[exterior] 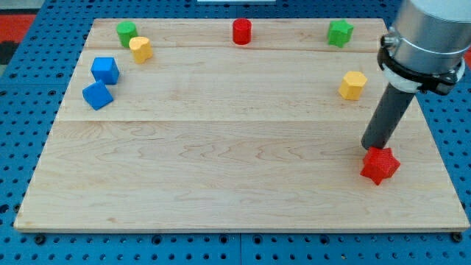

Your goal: Push the blue cube towards the bottom center

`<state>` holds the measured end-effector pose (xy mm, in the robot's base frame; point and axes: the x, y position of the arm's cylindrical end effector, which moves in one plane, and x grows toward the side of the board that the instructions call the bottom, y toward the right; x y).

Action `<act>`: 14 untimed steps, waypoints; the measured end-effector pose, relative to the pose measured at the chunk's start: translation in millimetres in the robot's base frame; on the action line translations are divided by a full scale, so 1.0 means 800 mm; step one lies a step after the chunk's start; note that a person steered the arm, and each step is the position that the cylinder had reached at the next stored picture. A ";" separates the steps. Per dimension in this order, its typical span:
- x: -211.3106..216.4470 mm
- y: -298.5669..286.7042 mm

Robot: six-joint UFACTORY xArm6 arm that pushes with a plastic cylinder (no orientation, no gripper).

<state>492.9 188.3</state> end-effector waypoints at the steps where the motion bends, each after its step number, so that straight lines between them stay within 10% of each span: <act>1: -0.099 -0.094; 2: -0.204 -0.219; 4: -0.221 -0.471; 7: -0.227 -0.616; 14: -0.118 -0.365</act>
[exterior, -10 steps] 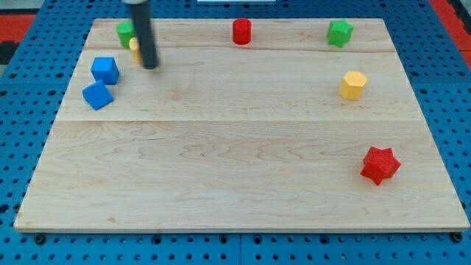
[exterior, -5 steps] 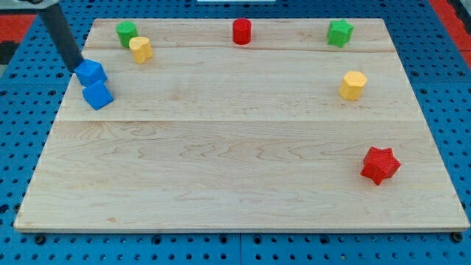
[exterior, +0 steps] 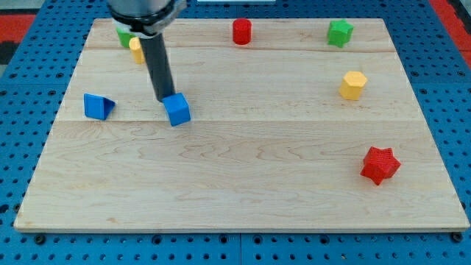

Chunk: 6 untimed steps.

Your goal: Push the blue cube towards the bottom center

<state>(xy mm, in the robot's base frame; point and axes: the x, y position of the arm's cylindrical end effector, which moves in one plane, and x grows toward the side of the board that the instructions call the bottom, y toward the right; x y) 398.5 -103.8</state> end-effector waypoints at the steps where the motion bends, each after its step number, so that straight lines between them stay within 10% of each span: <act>1: 0.012 0.037; 6: 0.031 0.010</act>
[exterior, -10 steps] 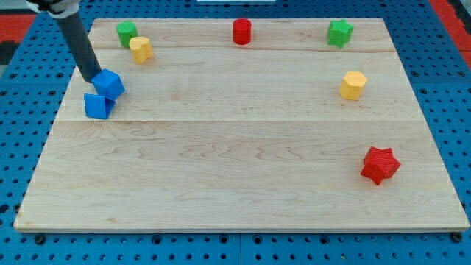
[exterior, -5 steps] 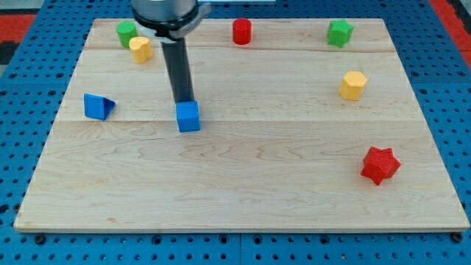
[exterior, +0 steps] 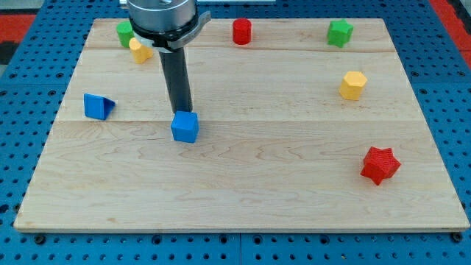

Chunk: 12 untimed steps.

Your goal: Push the blue cube towards the bottom center

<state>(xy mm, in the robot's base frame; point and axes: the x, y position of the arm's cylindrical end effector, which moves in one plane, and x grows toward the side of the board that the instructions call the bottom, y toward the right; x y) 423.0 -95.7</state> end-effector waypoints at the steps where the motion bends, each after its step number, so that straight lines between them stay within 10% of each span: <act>1: 0.000 -0.026; 5: 0.054 -0.007; 7: -0.015 -0.002; 12: 0.102 0.076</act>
<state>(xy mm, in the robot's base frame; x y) 504.3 -35.0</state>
